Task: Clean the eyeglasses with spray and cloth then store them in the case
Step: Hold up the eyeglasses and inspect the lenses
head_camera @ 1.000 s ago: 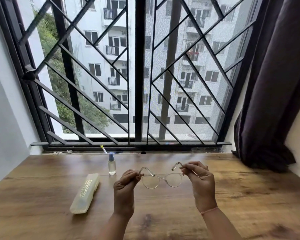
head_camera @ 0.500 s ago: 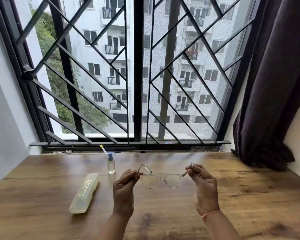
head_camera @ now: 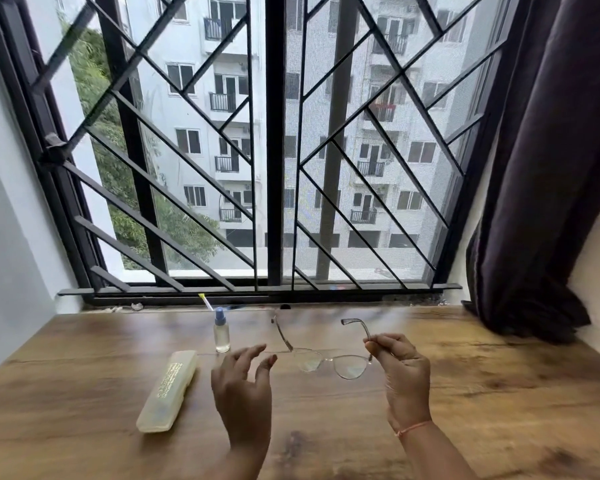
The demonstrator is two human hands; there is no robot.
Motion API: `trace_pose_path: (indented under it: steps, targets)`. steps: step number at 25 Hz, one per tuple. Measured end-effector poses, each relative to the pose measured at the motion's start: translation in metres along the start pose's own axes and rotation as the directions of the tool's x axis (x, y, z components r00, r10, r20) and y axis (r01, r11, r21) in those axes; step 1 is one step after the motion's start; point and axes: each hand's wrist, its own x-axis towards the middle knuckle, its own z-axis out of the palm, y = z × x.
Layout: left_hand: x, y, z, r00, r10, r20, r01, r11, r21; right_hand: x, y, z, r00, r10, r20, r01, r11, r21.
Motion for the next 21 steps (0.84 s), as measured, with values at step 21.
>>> trace_pose_path:
  steps: [21]
  targets:
    - [-0.027,0.065,0.033,0.895,0.048,0.443,-0.159,0.964,0.215,-0.029,0.005,0.035,0.998,-0.047,0.031,0.053,0.962,-0.268]
